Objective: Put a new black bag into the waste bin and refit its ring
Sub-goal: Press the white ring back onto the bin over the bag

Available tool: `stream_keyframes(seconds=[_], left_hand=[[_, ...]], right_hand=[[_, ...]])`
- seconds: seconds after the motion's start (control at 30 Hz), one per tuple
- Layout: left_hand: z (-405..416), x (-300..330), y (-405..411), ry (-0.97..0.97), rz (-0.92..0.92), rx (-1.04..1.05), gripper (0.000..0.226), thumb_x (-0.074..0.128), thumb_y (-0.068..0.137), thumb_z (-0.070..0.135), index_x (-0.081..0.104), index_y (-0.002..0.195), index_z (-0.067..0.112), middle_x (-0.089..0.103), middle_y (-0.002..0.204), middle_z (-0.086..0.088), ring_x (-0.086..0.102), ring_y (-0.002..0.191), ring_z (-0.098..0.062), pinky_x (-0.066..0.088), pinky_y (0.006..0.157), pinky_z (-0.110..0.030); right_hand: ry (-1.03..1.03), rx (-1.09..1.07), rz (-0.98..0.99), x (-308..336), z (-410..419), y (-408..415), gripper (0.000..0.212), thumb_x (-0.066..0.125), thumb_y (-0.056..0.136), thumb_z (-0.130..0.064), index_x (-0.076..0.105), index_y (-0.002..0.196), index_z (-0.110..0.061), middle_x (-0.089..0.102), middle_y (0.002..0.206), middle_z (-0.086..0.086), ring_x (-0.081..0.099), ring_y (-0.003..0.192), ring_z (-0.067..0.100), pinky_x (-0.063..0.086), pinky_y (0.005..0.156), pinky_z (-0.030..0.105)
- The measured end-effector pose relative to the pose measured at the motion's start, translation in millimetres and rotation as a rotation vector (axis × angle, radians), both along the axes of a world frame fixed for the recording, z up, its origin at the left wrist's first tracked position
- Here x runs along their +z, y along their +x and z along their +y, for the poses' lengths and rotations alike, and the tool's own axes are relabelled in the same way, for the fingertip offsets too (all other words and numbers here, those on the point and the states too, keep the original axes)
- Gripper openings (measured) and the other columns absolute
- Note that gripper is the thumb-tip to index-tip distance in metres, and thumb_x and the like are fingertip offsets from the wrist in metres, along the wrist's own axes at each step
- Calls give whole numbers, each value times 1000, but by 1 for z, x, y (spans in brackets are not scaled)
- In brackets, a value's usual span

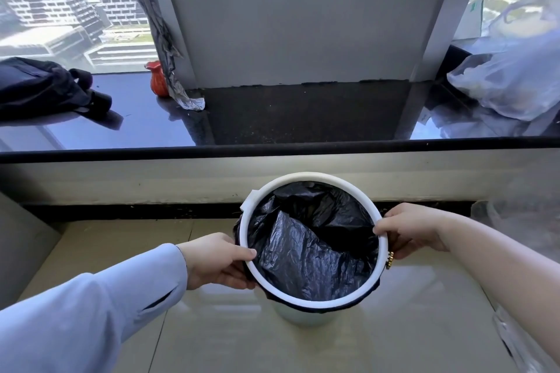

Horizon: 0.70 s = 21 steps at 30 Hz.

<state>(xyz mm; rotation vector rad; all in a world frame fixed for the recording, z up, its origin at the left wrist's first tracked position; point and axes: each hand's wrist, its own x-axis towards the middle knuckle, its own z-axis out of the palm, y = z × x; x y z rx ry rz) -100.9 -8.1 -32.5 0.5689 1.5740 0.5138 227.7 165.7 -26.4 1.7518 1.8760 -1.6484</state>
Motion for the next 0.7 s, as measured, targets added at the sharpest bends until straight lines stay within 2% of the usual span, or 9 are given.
stream_keyframes(seconds=[0.1,0.17,0.27,0.4,0.47,0.57,0.7], left_hand=[[1,2,-3,37,53,30,27,60,98,14,63,111,-9,78,94,-24,77,79,-32,60,62,-28],[1,2,-8,62,133,36,26,59,98,15,62,112,-7,78,91,-22,77,77,-31,60,61,-29],[0,1,-17,124,284,50,24,58,98,18,65,105,-3,79,78,-15,77,67,-26,58,55,-27],[-1,5,-32,184,401,74,22,63,95,25,70,94,4,79,71,-8,78,67,-26,60,57,-29],[-4,11,-37,138,360,9,21,64,91,24,71,93,4,78,72,-10,77,70,-26,60,59,-30],[-12,14,-36,52,251,-102,24,64,88,15,67,103,-5,78,80,-18,77,74,-29,60,61,-31],[-25,8,-42,65,285,-86,20,57,89,6,64,104,-4,78,87,-22,77,72,-27,59,61,-30]], right_hand=[[-6,48,-33,-4,-9,-5,15,59,88,-13,67,96,-3,78,78,18,75,68,29,61,63,34],[-24,74,-50,-6,-14,-7,21,62,91,-21,67,102,-4,79,79,17,75,66,28,60,61,33],[36,33,-30,-7,-19,-10,33,62,95,-35,71,100,-4,79,84,19,71,61,25,59,59,32],[135,-29,17,-8,-29,-18,24,61,96,-28,73,92,-7,78,90,16,75,64,24,57,53,28],[139,1,0,-8,-34,-21,22,57,97,-24,73,95,-9,79,92,14,79,72,24,57,55,27],[94,58,-27,-3,-36,-26,24,56,99,-25,73,95,-9,81,90,10,80,79,23,58,59,28],[22,101,-15,4,-38,-39,27,57,101,-30,72,91,-10,82,88,9,80,82,23,59,63,28]])
